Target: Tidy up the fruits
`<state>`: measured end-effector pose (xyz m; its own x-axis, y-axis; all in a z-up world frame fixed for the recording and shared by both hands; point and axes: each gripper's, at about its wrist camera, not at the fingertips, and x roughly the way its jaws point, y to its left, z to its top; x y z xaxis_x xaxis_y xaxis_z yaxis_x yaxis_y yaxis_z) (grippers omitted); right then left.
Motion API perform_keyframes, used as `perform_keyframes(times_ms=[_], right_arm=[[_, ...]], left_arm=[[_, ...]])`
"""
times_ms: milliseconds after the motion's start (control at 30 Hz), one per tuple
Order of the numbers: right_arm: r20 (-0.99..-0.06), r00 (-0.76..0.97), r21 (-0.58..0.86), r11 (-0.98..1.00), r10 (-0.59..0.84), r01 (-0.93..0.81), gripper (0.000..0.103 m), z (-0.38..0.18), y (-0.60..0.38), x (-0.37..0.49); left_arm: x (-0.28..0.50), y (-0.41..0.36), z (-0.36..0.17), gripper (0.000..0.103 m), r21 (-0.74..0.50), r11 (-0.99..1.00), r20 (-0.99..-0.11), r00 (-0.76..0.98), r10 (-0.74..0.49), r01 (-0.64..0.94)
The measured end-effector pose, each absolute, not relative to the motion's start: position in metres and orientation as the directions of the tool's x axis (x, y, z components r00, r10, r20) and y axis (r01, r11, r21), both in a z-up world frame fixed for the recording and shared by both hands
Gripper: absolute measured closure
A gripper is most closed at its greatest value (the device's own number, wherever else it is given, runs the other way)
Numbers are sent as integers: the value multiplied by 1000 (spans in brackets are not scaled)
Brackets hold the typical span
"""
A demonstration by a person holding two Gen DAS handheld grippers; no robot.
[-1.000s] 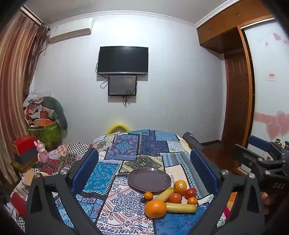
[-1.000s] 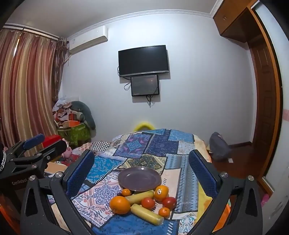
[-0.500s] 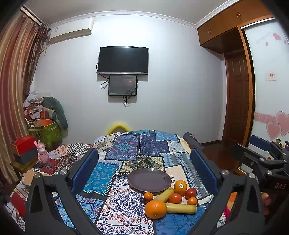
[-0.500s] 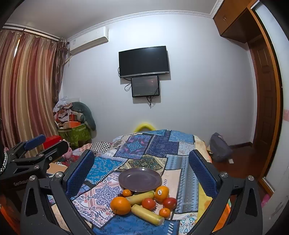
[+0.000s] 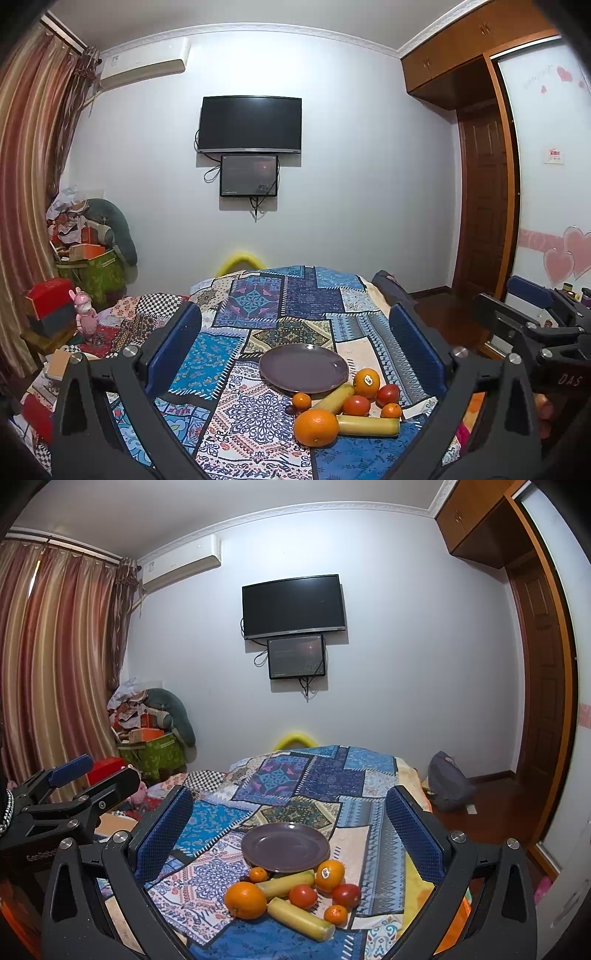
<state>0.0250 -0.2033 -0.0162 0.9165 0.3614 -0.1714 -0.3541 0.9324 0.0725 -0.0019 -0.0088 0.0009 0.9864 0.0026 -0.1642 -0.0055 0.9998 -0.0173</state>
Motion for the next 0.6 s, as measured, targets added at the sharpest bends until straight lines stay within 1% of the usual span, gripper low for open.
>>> perform_keyframes(times_ms=[600], right_arm=[[-172, 917, 67, 933, 360, -353, 0, -16, -202, 25]], left_arm=[[-4, -10, 3, 0, -21, 1000, -164, 986, -1, -2]])
